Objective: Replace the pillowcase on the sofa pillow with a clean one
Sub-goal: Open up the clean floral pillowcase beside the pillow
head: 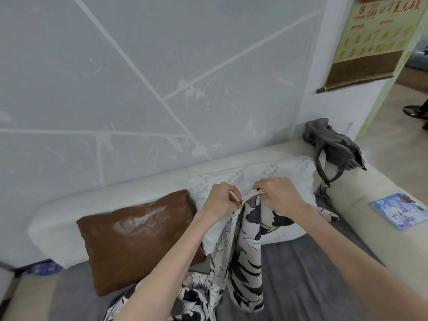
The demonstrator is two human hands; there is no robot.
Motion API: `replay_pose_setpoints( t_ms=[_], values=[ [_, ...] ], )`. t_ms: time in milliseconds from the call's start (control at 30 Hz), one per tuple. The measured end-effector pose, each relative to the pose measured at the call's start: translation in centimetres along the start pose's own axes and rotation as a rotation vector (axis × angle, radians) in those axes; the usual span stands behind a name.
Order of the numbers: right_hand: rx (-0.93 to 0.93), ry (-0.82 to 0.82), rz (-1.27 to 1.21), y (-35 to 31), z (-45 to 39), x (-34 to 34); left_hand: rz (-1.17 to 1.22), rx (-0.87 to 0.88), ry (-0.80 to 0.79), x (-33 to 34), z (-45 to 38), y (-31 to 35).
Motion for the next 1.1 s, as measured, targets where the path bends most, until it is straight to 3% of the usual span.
replay_pose_setpoints(
  t_ms=[367, 500, 567, 633, 767, 833, 900, 967, 1100],
  values=[
    [0.098, 0.053, -0.036, 5.3, 3.3, -4.6, -0.143, -0.186, 0.077, 3.2, 2.2, -8.0],
    [0.101, 0.337, -0.089, 10.0, 8.1, -7.2, -0.215, -0.241, 0.133, 2.6, 2.0, -9.7],
    [0.187, 0.373, -0.124, 13.4, 9.4, -6.5, -0.193, -0.253, 0.189, 2.1, 1.7, -9.6],
    [0.336, 0.277, -0.173, 17.6, 10.0, -3.8, -0.215, -0.228, 0.203, 2.4, 1.0, -8.2],
    [0.532, -0.090, -0.190, 22.5, 10.2, 4.4, -0.197, -0.199, 0.165, 5.0, -0.7, -4.3],
    [0.378, -0.280, -0.179, 20.0, 9.0, 9.0, -0.207, -0.170, 0.125, 6.9, -1.9, -1.6],
    [0.103, -0.339, -0.265, 14.8, 7.2, 12.4, -0.253, -0.140, 0.069, 9.1, -3.1, 1.2],
    [-0.056, -0.365, -0.350, 10.2, 5.6, 14.6, -0.296, -0.126, 0.020, 11.0, -4.1, 3.6],
    [-0.042, -0.215, -0.459, 8.6, 3.1, 14.4, -0.403, -0.102, 0.015, 11.7, -5.0, 5.7]
  ],
)
Point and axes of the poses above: each hand's wrist, its own z-axis away from the middle knuckle, its own x-axis out of the palm, y = z × x, the point moved 7 cm from there along -z, towards the middle knuckle, and after that the axes turned 12 degrees about -y, right-handed, at the moved point
